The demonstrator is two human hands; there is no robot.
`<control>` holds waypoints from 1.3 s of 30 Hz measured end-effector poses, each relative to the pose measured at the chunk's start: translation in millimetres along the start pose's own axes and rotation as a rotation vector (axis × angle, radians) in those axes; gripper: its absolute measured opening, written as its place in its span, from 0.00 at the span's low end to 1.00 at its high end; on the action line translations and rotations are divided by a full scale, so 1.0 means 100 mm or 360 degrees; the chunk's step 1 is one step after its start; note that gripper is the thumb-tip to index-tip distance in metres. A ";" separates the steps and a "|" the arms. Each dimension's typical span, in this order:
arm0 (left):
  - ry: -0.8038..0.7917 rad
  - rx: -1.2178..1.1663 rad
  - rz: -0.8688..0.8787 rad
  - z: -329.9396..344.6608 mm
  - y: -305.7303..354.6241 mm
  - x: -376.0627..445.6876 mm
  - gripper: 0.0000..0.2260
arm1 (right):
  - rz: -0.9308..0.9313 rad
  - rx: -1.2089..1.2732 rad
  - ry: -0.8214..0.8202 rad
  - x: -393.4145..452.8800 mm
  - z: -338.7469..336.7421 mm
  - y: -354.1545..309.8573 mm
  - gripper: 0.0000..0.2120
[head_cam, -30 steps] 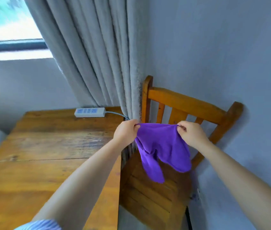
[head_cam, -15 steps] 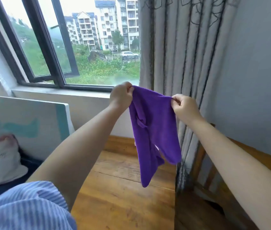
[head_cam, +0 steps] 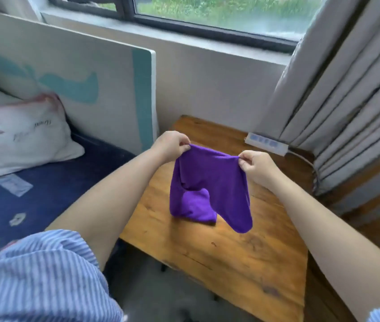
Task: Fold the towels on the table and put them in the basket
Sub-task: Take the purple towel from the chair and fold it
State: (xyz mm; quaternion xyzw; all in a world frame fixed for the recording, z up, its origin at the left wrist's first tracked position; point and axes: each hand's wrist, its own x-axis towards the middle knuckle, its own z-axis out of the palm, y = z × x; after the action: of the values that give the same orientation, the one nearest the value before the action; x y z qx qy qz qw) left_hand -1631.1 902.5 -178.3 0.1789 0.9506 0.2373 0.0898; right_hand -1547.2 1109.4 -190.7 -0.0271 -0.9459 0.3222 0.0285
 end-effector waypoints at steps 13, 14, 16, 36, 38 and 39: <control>-0.0747 -0.0222 -0.0611 1.85 -1.16 -0.92 0.11 | 0.0009 -0.0872 -0.1391 -0.67 1.62 0.83 0.13; -0.0722 -0.0282 -0.0703 1.92 -1.19 -0.99 0.11 | 0.0019 -0.0912 -0.1474 -0.68 1.64 0.84 0.13; -0.0630 -0.0430 -0.0903 2.03 -1.21 -1.08 0.13 | 0.0026 -0.0947 -0.1584 -0.64 1.66 0.84 0.13; 0.0198 -0.0937 -0.1463 2.15 -1.10 -0.64 0.10 | 0.0127 -0.0122 -0.0377 0.52 2.13 0.82 0.11; 0.0252 -0.0818 -0.1322 2.14 -1.03 -0.62 0.09 | 0.0135 -0.0116 -0.0215 0.38 1.81 0.98 0.09; 0.0242 -0.0760 -0.1221 2.16 -0.97 -0.62 0.09 | 0.0143 -0.0150 -0.0170 0.26 1.63 1.07 0.09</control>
State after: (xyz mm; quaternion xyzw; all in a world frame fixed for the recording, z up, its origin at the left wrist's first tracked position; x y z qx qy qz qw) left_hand -1547.8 889.4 -408.6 -0.2296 0.8706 0.4120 0.1398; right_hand -1581.0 1097.2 -384.1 -0.0536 -0.9580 0.2792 -0.0378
